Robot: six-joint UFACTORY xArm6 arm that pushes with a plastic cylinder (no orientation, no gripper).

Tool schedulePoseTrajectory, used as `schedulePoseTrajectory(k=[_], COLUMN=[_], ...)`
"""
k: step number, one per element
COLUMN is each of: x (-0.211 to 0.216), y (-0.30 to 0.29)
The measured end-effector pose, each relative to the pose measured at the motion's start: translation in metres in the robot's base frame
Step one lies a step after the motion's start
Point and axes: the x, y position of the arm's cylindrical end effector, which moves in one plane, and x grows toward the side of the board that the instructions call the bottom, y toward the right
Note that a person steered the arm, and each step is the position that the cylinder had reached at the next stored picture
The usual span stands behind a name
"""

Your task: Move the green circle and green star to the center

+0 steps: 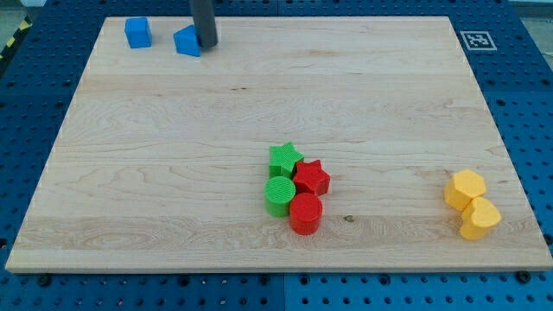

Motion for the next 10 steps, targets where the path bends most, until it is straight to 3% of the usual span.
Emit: schedulePoseTrajectory(k=[2, 3, 4, 5, 6, 7, 8, 10], x=[0.000, 0.046, 0.116, 0.162, 0.239, 0.323, 0.356, 0.357], y=[-0.022, 0.025, 0.038, 0.004, -0.001, 0.029, 0.092, 0.103])
